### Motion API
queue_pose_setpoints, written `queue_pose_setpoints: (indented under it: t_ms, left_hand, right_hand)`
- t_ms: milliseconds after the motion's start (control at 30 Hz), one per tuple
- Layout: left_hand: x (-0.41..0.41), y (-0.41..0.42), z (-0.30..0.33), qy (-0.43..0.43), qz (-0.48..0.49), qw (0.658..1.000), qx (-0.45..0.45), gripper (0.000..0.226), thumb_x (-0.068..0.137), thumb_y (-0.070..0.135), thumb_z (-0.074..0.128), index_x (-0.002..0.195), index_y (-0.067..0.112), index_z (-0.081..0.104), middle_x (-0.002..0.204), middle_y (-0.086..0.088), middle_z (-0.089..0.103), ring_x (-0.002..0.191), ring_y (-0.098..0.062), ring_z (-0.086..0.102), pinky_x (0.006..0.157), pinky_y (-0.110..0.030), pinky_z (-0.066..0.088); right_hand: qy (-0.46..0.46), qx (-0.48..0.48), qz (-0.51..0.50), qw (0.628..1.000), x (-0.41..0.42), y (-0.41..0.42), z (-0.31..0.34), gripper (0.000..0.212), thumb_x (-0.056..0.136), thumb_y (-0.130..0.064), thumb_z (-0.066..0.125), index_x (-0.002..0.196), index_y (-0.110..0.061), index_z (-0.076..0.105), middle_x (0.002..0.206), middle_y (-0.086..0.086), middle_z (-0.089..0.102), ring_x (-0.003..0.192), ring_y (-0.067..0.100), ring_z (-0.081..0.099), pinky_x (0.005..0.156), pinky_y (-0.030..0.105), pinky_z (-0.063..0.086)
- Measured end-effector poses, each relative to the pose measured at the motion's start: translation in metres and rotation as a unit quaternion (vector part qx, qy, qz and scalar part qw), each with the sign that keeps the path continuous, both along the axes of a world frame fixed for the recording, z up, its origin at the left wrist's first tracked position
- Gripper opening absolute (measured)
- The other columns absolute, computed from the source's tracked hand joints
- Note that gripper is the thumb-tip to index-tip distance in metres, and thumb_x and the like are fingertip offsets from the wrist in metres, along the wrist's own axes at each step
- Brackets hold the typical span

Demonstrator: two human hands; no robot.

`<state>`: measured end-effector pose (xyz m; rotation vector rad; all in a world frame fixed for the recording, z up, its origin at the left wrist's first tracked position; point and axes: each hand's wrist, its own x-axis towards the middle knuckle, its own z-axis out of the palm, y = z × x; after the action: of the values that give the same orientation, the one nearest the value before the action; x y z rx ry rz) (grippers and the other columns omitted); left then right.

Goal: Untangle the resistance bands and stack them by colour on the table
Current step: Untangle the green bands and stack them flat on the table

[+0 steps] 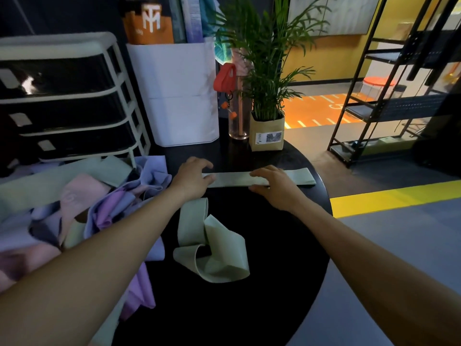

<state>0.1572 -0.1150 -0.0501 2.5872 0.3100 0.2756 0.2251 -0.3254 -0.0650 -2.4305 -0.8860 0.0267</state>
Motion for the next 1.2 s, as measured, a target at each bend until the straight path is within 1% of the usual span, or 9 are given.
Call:
queue_pose_setpoints:
  t_ms: [133, 300, 467, 567, 667, 767, 867, 1000, 1200]
  left_hand:
    - [-0.035, -0.015, 0.012, -0.012, -0.031, 0.999, -0.001, 0.027, 0.091, 0.026, 0.058, 0.115, 0.015, 0.06, 0.123, -0.007, 0.049, 0.114, -0.022, 0.051, 0.093, -0.027, 0.037]
    - [-0.08, -0.027, 0.02, -0.019, -0.041, 0.998, -0.041, 0.021, 0.089, 0.015, 0.061, 0.109, 0.008, 0.063, 0.115, -0.007, 0.058, 0.105, -0.02, 0.058, 0.087, -0.023, 0.041]
    - [-0.114, -0.029, 0.032, 0.018, -0.076, 0.991, -0.107, 0.034, 0.087, -0.002, 0.049, 0.114, 0.013, 0.06, 0.122, -0.001, 0.058, 0.111, -0.01, 0.053, 0.084, -0.019, 0.039]
    - [-0.129, -0.033, 0.043, 0.016, -0.144, 0.974, -0.176, 0.038, 0.084, -0.005, 0.055, 0.117, 0.013, 0.058, 0.12, 0.0, 0.06, 0.113, -0.01, 0.054, 0.096, -0.022, 0.042]
    - [-0.133, -0.036, 0.05, -0.006, -0.196, 0.962, -0.192, 0.033, 0.084, 0.0, 0.064, 0.112, 0.015, 0.059, 0.109, 0.002, 0.063, 0.101, -0.008, 0.059, 0.092, -0.023, 0.045]
    - [-0.133, -0.03, 0.06, -0.043, -0.18, 0.969, -0.161, 0.012, 0.085, 0.005, 0.065, 0.09, 0.015, 0.062, 0.088, -0.001, 0.064, 0.081, -0.01, 0.057, 0.077, -0.026, 0.044]
    - [-0.134, -0.026, 0.077, -0.082, -0.147, 0.977, -0.131, 0.018, 0.087, 0.017, 0.065, 0.073, 0.024, 0.057, 0.067, 0.006, 0.055, 0.062, -0.003, 0.049, 0.063, -0.02, 0.037]
    - [-0.133, -0.02, 0.107, -0.15, -0.082, 0.984, -0.054, 0.014, 0.089, 0.025, 0.062, 0.077, 0.02, 0.056, 0.07, 0.008, 0.055, 0.062, -0.001, 0.047, 0.057, -0.019, 0.034]
    - [-0.13, -0.014, 0.149, -0.264, 0.03, 0.94, -0.216, 0.019, 0.087, 0.018, 0.063, 0.073, 0.022, 0.053, 0.071, 0.004, 0.053, 0.068, -0.012, 0.049, 0.061, -0.021, 0.041]
  right_hand:
    - [0.087, 0.042, 0.05, 0.994, -0.041, 0.007, 0.015, 0.025, 0.088, -0.031, 0.062, 0.105, -0.013, 0.067, 0.104, 0.003, 0.067, 0.094, 0.013, 0.061, 0.082, 0.022, 0.043]
    - [0.125, 0.027, 0.098, 0.987, -0.087, 0.011, 0.017, 0.032, 0.082, -0.044, 0.065, 0.095, -0.015, 0.071, 0.084, -0.002, 0.068, 0.075, 0.006, 0.059, 0.072, 0.022, 0.046]
    - [0.096, -0.004, 0.128, 0.987, -0.119, 0.012, 0.025, 0.016, 0.083, -0.021, 0.068, 0.098, -0.015, 0.07, 0.076, -0.009, 0.06, 0.066, 0.003, 0.051, 0.062, 0.01, 0.04]
    - [0.062, 0.024, 0.145, 0.987, -0.127, 0.013, 0.051, 0.015, 0.085, -0.015, 0.065, 0.098, -0.013, 0.072, 0.09, 0.0, 0.069, 0.078, 0.006, 0.057, 0.07, 0.014, 0.043]
    - [0.006, 0.027, 0.155, 0.987, -0.13, 0.014, 0.087, 0.017, 0.085, -0.013, 0.065, 0.1, -0.012, 0.073, 0.093, -0.003, 0.066, 0.086, 0.006, 0.057, 0.073, 0.01, 0.042]
    - [-0.056, 0.043, 0.155, 0.985, -0.131, 0.009, 0.121, 0.018, 0.086, -0.007, 0.063, 0.101, -0.007, 0.072, 0.086, -0.008, 0.06, 0.081, 0.003, 0.056, 0.067, 0.001, 0.036]
    - [-0.111, 0.098, 0.117, 0.982, -0.128, 0.001, 0.142, 0.017, 0.084, -0.002, 0.062, 0.095, -0.007, 0.074, 0.08, -0.014, 0.059, 0.07, -0.007, 0.053, 0.065, 0.0, 0.035]
    - [-0.173, 0.141, 0.051, 0.974, -0.123, -0.001, 0.159, 0.014, 0.085, -0.01, 0.064, 0.095, -0.009, 0.074, 0.087, -0.006, 0.058, 0.08, 0.008, 0.053, 0.063, 0.004, 0.033]
    - [-0.254, 0.115, 0.057, 0.959, -0.126, 0.011, 0.176, 0.014, 0.084, -0.005, 0.061, 0.093, -0.007, 0.071, 0.087, -0.005, 0.053, 0.08, 0.011, 0.049, 0.062, 0.006, 0.031]
